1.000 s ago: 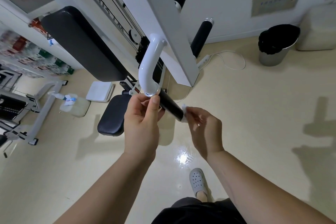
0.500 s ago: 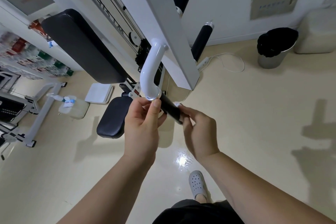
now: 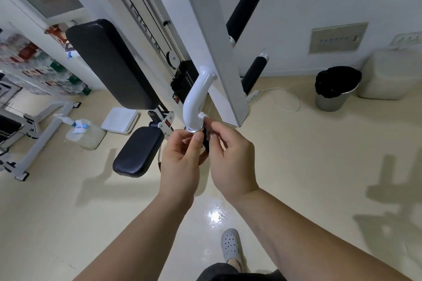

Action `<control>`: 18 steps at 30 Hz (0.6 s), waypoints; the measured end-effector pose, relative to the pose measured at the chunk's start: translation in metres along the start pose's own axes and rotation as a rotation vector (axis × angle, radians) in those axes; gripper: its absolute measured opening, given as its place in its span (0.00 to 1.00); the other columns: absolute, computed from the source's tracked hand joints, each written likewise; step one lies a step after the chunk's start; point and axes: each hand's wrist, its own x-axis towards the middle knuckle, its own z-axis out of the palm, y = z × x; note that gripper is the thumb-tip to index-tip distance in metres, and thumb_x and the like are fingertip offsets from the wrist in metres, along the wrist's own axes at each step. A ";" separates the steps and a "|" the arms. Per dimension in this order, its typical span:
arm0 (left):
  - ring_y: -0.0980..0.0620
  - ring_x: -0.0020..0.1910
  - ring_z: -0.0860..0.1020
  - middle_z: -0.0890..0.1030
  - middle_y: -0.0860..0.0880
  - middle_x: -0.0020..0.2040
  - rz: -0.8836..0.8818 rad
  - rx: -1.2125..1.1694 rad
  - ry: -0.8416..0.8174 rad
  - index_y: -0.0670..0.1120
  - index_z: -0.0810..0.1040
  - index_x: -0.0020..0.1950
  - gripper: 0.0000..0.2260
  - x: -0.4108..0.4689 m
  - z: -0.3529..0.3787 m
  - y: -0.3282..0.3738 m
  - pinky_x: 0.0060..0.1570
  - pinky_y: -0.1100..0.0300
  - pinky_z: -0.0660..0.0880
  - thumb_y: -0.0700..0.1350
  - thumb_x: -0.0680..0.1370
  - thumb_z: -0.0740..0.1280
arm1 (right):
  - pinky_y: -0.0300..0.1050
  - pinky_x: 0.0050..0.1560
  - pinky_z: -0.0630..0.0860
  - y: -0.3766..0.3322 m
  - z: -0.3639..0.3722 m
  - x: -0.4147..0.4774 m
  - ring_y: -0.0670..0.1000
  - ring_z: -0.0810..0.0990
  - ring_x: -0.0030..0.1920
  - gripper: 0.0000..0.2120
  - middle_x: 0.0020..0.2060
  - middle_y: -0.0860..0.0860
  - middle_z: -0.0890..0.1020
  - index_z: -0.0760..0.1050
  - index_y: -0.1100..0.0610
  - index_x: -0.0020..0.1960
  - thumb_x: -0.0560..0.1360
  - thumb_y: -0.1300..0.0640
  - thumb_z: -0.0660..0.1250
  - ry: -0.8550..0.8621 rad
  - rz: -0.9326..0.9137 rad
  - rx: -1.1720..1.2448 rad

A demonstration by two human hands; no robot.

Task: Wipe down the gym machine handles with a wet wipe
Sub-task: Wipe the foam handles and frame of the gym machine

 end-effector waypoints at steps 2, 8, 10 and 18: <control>0.48 0.50 0.84 0.84 0.48 0.45 -0.007 0.021 0.005 0.43 0.78 0.54 0.06 -0.004 0.002 0.003 0.56 0.49 0.81 0.44 0.82 0.65 | 0.39 0.59 0.80 0.006 -0.005 0.004 0.45 0.84 0.56 0.16 0.55 0.47 0.86 0.82 0.53 0.64 0.81 0.64 0.64 -0.038 0.007 -0.037; 0.53 0.52 0.81 0.83 0.51 0.50 0.000 0.154 0.034 0.53 0.78 0.53 0.03 -0.009 -0.004 0.012 0.55 0.53 0.80 0.49 0.82 0.65 | 0.36 0.48 0.74 0.046 -0.050 -0.010 0.45 0.81 0.43 0.13 0.39 0.48 0.84 0.84 0.57 0.51 0.79 0.66 0.61 -0.277 0.289 -0.274; 0.60 0.47 0.80 0.81 0.55 0.49 0.054 0.175 0.061 0.58 0.75 0.52 0.06 -0.014 -0.002 0.019 0.46 0.67 0.78 0.46 0.81 0.67 | 0.26 0.46 0.71 0.033 -0.058 -0.005 0.36 0.80 0.44 0.13 0.41 0.40 0.84 0.85 0.55 0.54 0.80 0.66 0.63 -0.257 0.264 -0.268; 0.61 0.59 0.75 0.74 0.61 0.60 0.366 0.275 0.077 0.57 0.70 0.69 0.20 0.020 -0.010 0.065 0.59 0.55 0.75 0.50 0.78 0.70 | 0.26 0.46 0.73 -0.020 -0.073 0.046 0.36 0.81 0.45 0.13 0.43 0.38 0.85 0.83 0.47 0.54 0.79 0.63 0.67 -0.007 0.094 -0.241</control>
